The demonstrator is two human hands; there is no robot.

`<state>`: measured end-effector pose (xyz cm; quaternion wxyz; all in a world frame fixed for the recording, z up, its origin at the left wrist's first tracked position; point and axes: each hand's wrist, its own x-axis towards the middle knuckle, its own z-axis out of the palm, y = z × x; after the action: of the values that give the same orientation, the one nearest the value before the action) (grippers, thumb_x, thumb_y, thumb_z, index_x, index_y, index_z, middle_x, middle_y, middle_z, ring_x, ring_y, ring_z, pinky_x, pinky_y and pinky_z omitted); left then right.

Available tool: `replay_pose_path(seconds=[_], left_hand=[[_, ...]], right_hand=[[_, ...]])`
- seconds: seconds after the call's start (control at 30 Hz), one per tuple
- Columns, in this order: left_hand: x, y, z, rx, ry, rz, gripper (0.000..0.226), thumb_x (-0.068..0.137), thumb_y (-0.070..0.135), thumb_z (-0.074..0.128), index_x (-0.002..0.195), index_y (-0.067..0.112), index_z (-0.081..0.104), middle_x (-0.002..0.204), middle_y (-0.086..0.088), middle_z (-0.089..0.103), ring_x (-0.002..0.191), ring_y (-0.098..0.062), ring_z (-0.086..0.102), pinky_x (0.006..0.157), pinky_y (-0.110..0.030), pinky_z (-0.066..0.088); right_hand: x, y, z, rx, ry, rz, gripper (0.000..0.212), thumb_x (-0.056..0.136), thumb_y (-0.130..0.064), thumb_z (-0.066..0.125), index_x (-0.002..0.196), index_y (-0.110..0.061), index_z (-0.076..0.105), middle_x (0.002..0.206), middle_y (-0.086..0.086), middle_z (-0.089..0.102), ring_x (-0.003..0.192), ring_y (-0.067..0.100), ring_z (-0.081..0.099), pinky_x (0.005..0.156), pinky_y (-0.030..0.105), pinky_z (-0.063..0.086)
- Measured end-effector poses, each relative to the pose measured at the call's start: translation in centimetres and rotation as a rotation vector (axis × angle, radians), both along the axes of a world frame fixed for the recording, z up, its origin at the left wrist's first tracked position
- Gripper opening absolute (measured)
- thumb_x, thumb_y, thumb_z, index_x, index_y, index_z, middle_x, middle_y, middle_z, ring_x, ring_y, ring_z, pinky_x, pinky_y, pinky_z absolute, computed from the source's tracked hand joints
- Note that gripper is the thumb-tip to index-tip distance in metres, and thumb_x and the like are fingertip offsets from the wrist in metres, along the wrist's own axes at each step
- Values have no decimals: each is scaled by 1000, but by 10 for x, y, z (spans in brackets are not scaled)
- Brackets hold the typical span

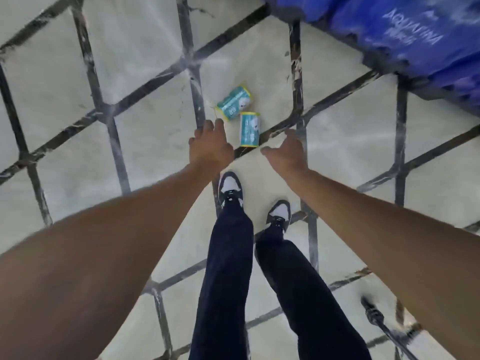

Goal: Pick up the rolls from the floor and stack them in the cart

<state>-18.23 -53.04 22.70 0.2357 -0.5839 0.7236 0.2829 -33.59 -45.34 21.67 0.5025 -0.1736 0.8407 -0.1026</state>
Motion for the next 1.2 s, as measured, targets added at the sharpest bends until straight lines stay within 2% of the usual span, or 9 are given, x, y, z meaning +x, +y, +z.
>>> replay_pose_path(seconds=[0.13,0.33,0.47,0.67,0.8,0.9,1.0,1.07,1.2], left_hand=[[-9,-49,-130,-17,10,-17,67,82,16,59,144,12,34,141,-13,41,127,-41,46,102,-49,42],[-45,-101,-266,-70,6,-54,90,85,27,66,157,16,12,150,-15,31,138,-38,34,112,-53,33],[-60,-108,-317,-88,7,-2,89,78,26,71,151,15,20,138,-14,41,128,-38,45,102,-50,38],[-51,-119,-328,-141,51,-33,95,66,42,88,138,17,31,130,-12,47,122,-36,50,93,-51,42],[-49,-112,-303,-58,103,26,89,68,39,87,135,14,33,126,-15,50,117,-38,54,93,-52,47],[-37,-81,-256,-19,130,119,86,69,39,87,132,13,34,122,-16,51,112,-37,56,89,-47,50],[-29,-52,-175,36,188,263,83,70,38,87,129,10,35,122,-15,54,109,-36,59,81,-40,47],[-27,-31,-93,92,235,334,80,71,36,88,127,8,37,121,-15,56,106,-34,59,77,-37,46],[-21,10,50,158,313,464,72,73,34,87,119,12,37,115,-9,55,102,-29,58,77,-36,48]], right_hand=[[14,-45,-136,40,28,-64,85,76,-32,83,145,-11,37,140,15,48,124,33,56,95,40,54],[27,-78,-268,62,51,-105,101,70,-47,84,147,-16,26,144,14,41,134,33,43,109,45,43],[42,-71,-309,39,60,-187,110,66,-53,88,149,-19,24,144,14,42,135,34,42,109,43,42],[44,-64,-324,-46,136,-291,98,65,-48,88,141,-19,33,134,10,48,119,31,53,97,44,52],[38,-47,-288,-81,78,-376,89,61,-42,87,132,-17,40,124,7,54,109,29,60,93,47,55],[32,-18,-229,-98,14,-411,84,60,-40,87,127,-18,43,117,5,57,102,26,63,91,46,56],[23,6,-144,-100,4,-452,79,62,-39,89,123,-20,44,114,4,59,98,24,64,88,44,57],[11,22,-61,-113,-34,-496,78,64,-35,91,124,-20,44,113,3,60,98,22,64,87,40,57],[-5,51,77,-139,-90,-518,68,68,-30,91,116,-20,45,106,3,62,90,19,65,84,40,58]])
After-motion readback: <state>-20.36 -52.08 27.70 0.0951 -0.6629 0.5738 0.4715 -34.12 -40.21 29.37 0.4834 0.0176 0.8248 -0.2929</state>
